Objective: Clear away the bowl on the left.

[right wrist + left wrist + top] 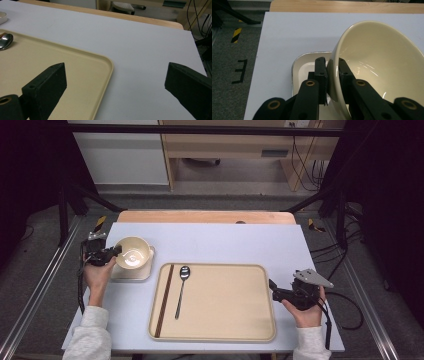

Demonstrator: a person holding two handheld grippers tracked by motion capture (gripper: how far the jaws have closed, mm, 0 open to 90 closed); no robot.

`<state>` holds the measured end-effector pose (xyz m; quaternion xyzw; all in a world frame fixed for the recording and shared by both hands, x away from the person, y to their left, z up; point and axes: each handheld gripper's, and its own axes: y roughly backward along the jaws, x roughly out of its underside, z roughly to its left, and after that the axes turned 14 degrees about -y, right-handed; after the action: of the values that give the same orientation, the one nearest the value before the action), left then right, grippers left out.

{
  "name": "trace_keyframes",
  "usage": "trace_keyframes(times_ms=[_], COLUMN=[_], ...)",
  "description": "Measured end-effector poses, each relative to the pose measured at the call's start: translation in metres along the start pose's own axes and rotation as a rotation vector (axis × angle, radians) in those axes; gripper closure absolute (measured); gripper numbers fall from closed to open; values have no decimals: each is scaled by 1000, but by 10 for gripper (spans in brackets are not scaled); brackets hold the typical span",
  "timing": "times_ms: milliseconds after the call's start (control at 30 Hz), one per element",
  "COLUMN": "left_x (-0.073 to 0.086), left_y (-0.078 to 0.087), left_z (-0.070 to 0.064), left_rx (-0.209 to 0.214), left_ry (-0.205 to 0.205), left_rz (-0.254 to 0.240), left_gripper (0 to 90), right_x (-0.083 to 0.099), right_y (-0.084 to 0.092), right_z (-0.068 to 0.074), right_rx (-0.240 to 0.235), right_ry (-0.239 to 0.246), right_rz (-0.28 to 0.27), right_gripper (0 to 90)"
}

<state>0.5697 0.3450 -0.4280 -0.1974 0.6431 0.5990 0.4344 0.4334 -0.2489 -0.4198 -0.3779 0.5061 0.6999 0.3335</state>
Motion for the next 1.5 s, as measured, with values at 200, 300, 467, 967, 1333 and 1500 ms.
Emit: trace_keyframes(times_ms=[200, 300, 467, 967, 1333, 1500], left_x=[-3, -4, -6, -9, -14, -18], left_y=[15, 23, 32, 63, 80, 85], left_z=[-1, -2, -6, -26, -45, -55], left_rx=[-1, 5, 15, 44, 73, 91], left_ry=[-7, -17, -23, -71, -99, -122], left_rz=[-49, -67, -98, -191, -242, -262], left_gripper=[818, 818, 818, 817, 815, 814], right_x=[0, 0, 0, 0, 1, 1], right_y=[1, 1, 1, 1, 1, 2], right_z=[0, 0, 1, 2, 3, 4], right_rx=[-3, -2, -3, -2, -1, -5], right_ry=[1, 1, 0, 6, 14, 14], right_rz=[1, -1, 1, -1, 0, -1], right_gripper=[43, 43, 43, 43, 42, 42])
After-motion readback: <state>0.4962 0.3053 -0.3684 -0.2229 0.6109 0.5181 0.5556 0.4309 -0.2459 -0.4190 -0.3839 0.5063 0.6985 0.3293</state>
